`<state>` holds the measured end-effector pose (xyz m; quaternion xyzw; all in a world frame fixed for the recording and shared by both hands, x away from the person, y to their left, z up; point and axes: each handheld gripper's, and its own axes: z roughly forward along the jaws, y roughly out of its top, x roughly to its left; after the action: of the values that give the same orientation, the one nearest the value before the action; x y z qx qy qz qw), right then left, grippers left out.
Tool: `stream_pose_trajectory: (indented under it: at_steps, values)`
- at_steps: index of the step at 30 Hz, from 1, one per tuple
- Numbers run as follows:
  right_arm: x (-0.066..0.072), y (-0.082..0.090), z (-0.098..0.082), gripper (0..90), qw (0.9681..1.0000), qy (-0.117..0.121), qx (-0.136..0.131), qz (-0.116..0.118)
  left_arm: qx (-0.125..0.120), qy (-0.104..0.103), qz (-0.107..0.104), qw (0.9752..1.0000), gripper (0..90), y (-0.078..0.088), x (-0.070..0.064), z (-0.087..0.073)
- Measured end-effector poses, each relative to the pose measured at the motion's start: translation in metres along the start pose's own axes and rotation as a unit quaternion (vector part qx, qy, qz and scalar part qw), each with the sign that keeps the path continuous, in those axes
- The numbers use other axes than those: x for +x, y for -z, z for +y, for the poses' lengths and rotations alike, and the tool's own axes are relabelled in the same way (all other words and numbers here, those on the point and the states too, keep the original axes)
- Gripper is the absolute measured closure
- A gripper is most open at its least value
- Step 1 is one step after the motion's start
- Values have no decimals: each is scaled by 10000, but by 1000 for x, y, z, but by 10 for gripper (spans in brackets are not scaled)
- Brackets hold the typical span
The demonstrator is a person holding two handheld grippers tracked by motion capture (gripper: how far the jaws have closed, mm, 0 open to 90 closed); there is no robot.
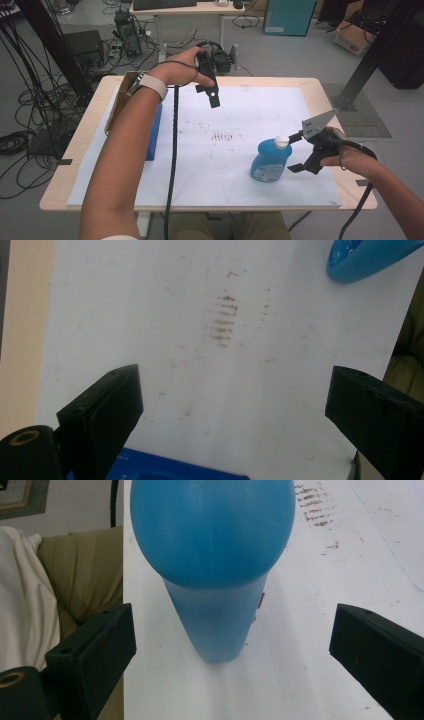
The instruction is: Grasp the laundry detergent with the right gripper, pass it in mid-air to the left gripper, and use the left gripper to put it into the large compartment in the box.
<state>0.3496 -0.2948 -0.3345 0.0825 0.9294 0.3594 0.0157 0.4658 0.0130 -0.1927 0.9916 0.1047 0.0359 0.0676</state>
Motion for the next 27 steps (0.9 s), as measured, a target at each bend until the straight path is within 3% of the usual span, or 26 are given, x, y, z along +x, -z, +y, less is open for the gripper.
stream_pose_trajectory:
  at_steps: [27]
  values:
    - [0,1,-1,47,10000,-21,14,-7,-14,31,11,10000,87,-1,0,-1]
